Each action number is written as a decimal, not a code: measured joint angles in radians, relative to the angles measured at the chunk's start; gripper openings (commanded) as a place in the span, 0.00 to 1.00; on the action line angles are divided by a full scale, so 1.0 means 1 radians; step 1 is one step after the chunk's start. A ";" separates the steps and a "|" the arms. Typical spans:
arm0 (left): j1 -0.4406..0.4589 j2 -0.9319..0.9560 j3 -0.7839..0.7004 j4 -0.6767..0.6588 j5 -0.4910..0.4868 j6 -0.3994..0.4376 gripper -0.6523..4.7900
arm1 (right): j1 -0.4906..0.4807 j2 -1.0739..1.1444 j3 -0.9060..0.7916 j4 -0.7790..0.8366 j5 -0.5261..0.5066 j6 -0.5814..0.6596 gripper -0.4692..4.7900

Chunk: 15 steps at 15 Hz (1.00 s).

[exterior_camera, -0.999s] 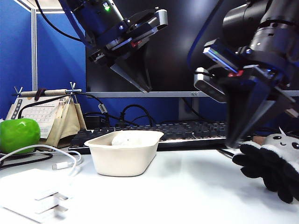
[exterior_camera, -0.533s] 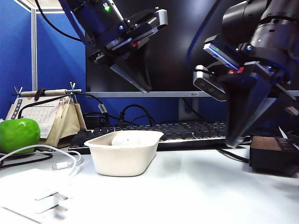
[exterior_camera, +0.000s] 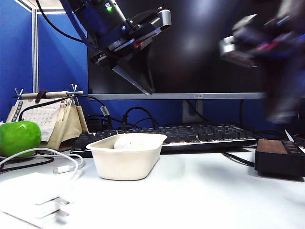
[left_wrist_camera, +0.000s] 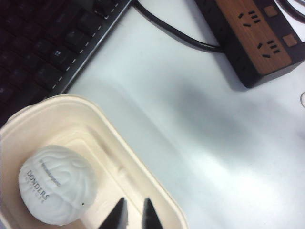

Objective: Place the tilting octopus upright.

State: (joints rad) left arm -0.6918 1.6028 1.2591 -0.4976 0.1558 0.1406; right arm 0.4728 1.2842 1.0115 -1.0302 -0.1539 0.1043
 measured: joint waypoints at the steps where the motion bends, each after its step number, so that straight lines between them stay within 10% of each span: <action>1: 0.000 0.000 0.000 0.000 0.000 0.000 0.22 | 0.000 -0.022 0.000 -0.078 0.033 0.000 0.52; 15: -0.002 0.000 0.000 -0.263 0.438 -0.002 0.22 | 0.000 -0.060 -0.001 -0.307 0.154 -0.001 0.51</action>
State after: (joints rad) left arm -0.6937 1.6028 1.2591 -0.7609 0.5941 0.1390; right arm 0.4728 1.2240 1.0107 -1.3376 0.0002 0.1036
